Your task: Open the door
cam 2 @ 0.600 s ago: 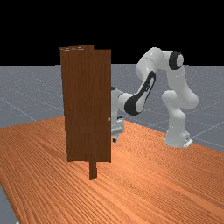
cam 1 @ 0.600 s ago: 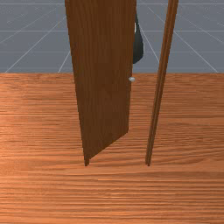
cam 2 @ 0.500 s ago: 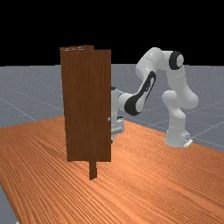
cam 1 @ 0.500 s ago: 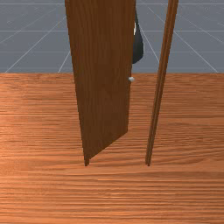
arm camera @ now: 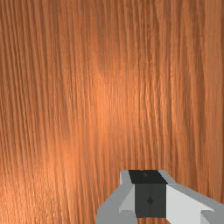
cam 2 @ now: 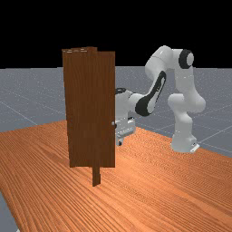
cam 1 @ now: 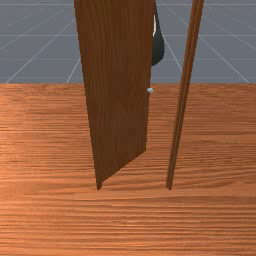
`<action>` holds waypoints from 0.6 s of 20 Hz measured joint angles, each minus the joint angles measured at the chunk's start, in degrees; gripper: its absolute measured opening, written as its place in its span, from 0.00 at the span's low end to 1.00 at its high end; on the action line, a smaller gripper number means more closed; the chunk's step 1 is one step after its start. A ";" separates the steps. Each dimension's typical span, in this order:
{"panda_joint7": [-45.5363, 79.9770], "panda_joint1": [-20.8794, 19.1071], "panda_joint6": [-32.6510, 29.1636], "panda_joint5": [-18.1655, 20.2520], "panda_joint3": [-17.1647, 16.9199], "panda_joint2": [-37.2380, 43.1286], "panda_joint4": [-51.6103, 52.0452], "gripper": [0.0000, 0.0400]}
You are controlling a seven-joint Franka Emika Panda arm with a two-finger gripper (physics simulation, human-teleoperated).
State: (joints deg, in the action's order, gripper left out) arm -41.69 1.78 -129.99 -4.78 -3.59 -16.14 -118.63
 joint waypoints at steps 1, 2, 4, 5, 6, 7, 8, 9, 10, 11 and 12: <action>0.35 0.08 -2.31 -0.47 -0.15 4.15 -6.09 0.00; 1.22 0.08 -8.25 -1.46 -0.40 9.78 -14.46 0.00; 4.56 -0.15 -10.79 -2.63 -0.56 17.31 -24.04 0.00; 6.01 -0.35 -11.11 -2.94 -0.51 19.85 -27.01 0.00; 6.79 -0.51 -11.27 -3.13 -0.45 21.43 -28.81 0.00; 9.65 -0.44 -10.95 -2.89 0.07 21.49 -28.80 0.00; 16.91 -0.05 -10.26 -2.16 1.35 21.30 -28.44 0.00; 26.03 0.87 -9.52 -1.08 3.25 20.90 -27.83 0.00; 35.84 2.35 -8.86 0.08 5.56 20.14 -26.80 0.00; 47.54 4.36 -8.24 1.28 8.15 18.79 -25.06 0.00; 57.08 7.07 -7.51 1.85 10.41 16.82 -22.50 0.00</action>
State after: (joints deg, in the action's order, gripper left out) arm 15.39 8.85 -137.50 -2.93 6.82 0.68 -141.13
